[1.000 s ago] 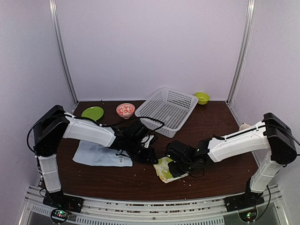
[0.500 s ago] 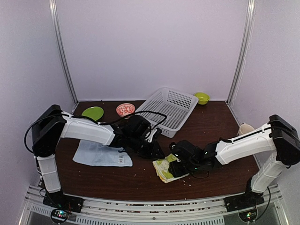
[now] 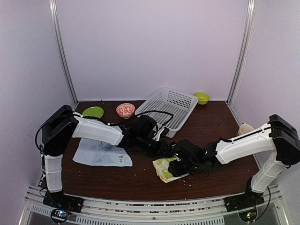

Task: Roll the towels
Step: Roll the towel at the center of the board.

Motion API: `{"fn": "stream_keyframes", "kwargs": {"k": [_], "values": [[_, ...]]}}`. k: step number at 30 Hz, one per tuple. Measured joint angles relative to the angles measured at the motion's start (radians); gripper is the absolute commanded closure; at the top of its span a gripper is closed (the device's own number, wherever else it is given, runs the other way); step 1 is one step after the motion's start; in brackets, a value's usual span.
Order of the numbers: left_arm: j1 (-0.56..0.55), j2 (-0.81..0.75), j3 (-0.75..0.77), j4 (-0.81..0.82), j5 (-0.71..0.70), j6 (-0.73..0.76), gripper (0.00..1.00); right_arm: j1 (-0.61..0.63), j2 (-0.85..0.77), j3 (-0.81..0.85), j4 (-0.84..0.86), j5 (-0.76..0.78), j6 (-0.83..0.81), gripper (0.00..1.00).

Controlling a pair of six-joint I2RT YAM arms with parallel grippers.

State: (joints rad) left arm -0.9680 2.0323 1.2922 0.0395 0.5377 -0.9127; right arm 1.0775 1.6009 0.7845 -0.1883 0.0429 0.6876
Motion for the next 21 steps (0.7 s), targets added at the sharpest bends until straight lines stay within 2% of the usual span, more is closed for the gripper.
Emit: {"fn": "stream_keyframes", "kwargs": {"k": [9, 15, 19, 21], "values": [[-0.003, 0.117, 0.048, 0.024, 0.034, -0.032, 0.88, -0.001, 0.000, 0.000, 0.007, -0.018, -0.010, 0.54], [0.008, 0.147, 0.060, 0.067, 0.044, -0.090, 0.93, -0.001, -0.012, -0.007, 0.014, -0.029, -0.025, 0.42], [0.025, 0.152, 0.056, 0.087, 0.046, -0.123, 1.00, -0.001, -0.043, -0.006, -0.014, -0.032, -0.040, 0.41], [0.031, 0.155, 0.055, 0.091, 0.044, -0.131, 1.00, -0.001, -0.074, -0.002, -0.049, -0.029, -0.052, 0.41]]}}
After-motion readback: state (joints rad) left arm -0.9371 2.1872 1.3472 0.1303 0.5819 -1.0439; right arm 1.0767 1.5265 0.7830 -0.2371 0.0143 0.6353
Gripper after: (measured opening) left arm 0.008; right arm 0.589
